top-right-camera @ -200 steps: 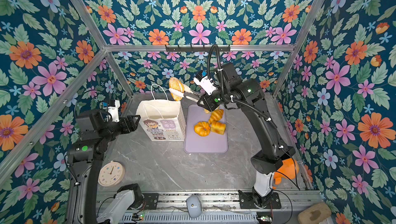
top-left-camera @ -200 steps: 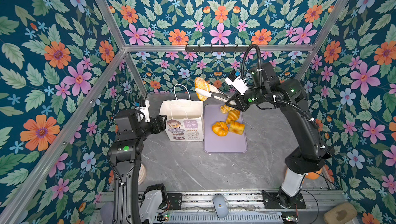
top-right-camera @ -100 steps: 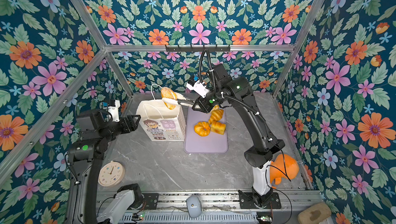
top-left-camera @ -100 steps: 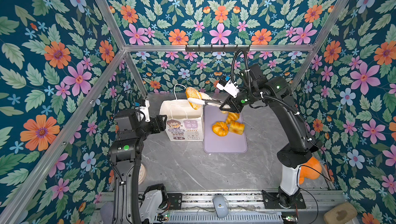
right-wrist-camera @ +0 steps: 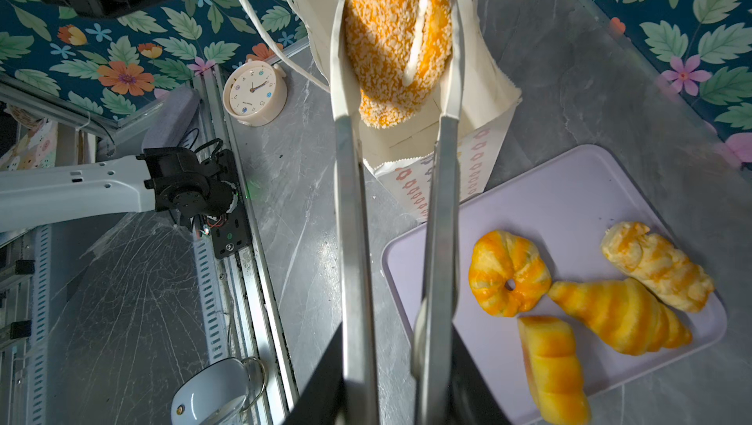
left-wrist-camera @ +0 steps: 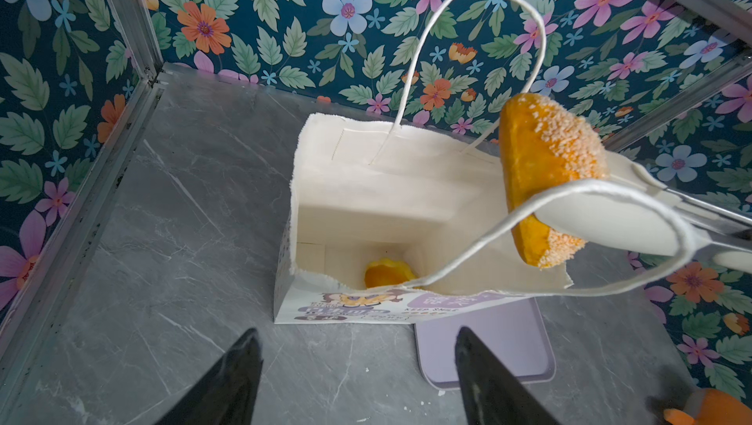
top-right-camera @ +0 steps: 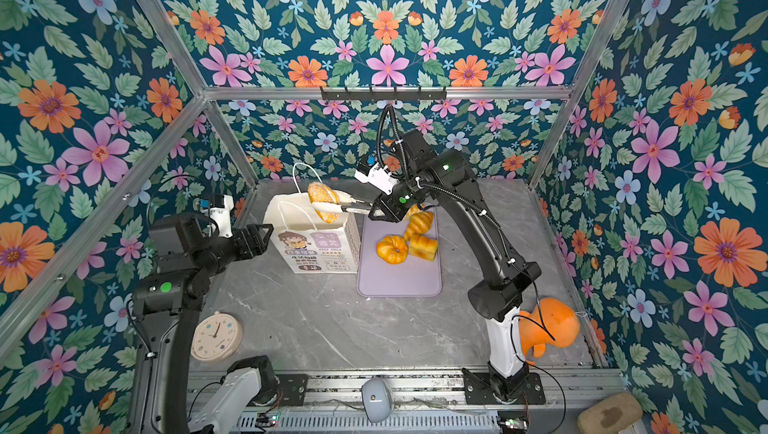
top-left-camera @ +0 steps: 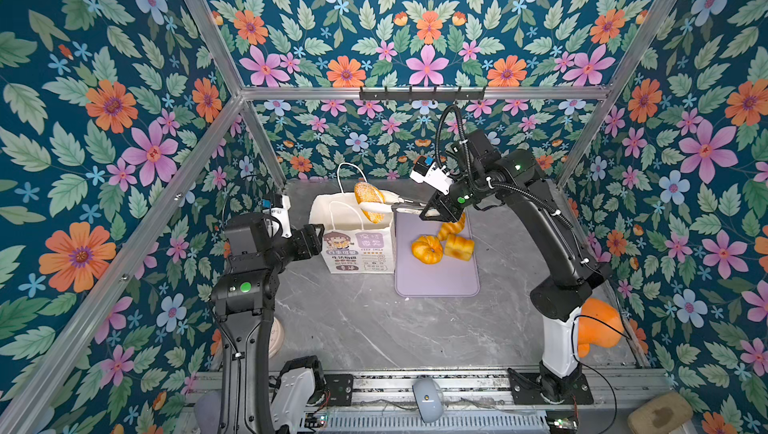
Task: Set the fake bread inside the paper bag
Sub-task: 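Lift the sugar-coated bun with the tongs and carry it over the paper bag, then open the tongs with the right gripper to drop the bun into the bag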
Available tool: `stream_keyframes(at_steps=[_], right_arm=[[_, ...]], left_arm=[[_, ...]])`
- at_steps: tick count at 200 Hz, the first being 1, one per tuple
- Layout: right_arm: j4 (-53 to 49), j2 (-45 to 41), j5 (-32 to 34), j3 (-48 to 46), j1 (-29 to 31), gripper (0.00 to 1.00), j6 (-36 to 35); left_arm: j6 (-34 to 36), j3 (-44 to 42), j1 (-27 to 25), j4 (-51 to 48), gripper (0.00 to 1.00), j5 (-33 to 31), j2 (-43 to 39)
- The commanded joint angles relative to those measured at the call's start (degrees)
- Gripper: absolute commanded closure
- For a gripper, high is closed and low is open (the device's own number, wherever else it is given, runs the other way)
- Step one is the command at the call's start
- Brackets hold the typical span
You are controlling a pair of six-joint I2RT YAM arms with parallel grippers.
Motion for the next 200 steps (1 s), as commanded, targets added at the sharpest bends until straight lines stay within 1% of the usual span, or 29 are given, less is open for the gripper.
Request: stream_keyframes(at_steps=[1, 32, 105, 167, 200], right_arm=[[1.96, 0.34, -0.98, -0.18, 0.24, 0.69, -2.48], [1.87, 1.39, 0.7, -0.07, 0.63, 0.69, -3.79], [2.09, 2.94, 1.16, 0.01, 1.65, 0.69, -6.77], [0.04, 6.1, 5.21, 3.04, 2.88, 0.68, -7.41], [0.12, 7.0, 6.67, 4.02, 3.55, 0.61, -6.77]], left_arm=[[0.1, 0.01, -0.02, 0.06, 0.25, 0.56, -0.01], [-0.06, -0.25, -0.02, 0.41, 0.25, 0.74, 0.13], [-0.34, -0.58, -0.02, 0.67, 0.24, 0.89, 0.13], [-0.61, -1.49, -0.01, 1.46, 0.25, 1.16, -0.06], [-0.51, -2.09, -0.02, 1.72, 0.25, 0.88, -0.31]])
